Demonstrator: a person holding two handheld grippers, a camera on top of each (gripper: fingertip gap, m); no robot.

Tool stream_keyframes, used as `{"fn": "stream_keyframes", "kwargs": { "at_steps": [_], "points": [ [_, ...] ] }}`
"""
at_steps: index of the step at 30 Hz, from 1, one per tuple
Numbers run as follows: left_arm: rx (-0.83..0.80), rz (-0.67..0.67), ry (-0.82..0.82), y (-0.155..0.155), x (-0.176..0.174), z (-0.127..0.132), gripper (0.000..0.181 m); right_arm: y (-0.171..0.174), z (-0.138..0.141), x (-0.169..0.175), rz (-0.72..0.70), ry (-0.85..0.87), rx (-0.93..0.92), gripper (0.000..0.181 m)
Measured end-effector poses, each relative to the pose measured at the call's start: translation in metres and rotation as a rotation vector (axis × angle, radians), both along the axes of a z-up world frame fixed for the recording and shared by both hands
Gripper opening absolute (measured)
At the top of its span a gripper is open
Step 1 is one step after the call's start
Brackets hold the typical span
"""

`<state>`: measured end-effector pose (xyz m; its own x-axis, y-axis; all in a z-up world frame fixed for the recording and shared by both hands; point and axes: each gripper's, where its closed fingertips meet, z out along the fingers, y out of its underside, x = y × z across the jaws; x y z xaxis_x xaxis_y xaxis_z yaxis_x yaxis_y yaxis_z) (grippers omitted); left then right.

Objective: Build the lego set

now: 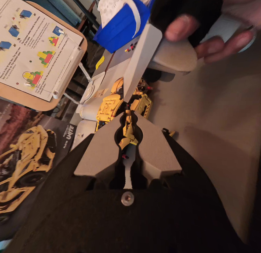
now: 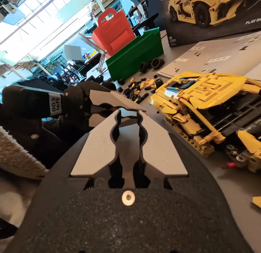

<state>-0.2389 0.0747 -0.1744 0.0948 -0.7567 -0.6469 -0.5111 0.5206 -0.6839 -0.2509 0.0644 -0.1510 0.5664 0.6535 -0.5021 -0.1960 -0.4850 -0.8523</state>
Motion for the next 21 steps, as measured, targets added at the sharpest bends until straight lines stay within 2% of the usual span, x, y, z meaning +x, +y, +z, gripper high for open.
{"fn": "stream_keyframes", "kwargs": {
  "at_steps": [5,12,16,21],
  "points": [
    [0.109,0.014,0.052,-0.002,0.002,-0.004,0.006,0.003,0.002,0.009,-0.068,-0.047,0.061,0.007],
    [0.119,0.019,0.053,-0.001,0.003,-0.004,0.006,0.004,-0.010,0.009,-0.066,-0.065,0.005,0.007],
    [0.138,0.010,0.047,-0.004,0.003,-0.002,0.006,0.005,-0.011,0.012,-0.083,-0.099,0.026,0.000],
    [0.145,-0.003,0.039,-0.007,0.004,0.000,0.006,0.005,-0.012,0.014,-0.071,-0.059,-0.005,0.000]
  ]
}}
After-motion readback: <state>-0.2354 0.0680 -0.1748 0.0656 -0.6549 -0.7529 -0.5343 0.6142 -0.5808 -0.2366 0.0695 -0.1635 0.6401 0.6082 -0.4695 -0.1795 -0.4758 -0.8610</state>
